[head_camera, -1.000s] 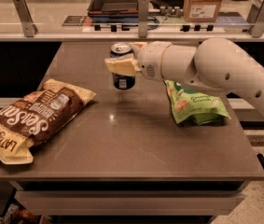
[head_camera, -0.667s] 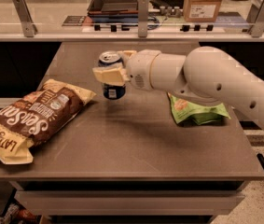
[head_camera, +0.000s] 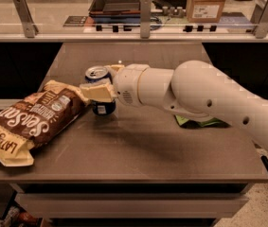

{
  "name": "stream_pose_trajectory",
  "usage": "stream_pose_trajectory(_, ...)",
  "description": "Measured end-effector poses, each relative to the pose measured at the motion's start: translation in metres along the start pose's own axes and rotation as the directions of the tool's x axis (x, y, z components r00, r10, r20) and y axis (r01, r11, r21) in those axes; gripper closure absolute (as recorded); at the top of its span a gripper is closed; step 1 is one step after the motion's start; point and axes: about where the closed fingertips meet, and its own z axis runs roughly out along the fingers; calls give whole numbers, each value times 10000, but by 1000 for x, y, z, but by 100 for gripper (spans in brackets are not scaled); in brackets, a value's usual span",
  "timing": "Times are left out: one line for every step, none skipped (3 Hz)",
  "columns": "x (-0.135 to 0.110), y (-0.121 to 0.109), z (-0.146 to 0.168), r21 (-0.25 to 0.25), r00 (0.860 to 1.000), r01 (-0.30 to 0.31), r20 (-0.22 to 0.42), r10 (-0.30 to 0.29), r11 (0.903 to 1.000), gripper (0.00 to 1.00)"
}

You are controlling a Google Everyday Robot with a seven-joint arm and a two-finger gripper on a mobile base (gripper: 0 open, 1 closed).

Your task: Move pepsi can near brown chip bag

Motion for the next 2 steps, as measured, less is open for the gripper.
stream_pose_trajectory(14, 14, 6, 43, 9999, 143, -13, -143, 9999, 100)
stream_pose_trajectory(24, 23, 9, 152, 9996, 264, 67, -265, 9995, 100)
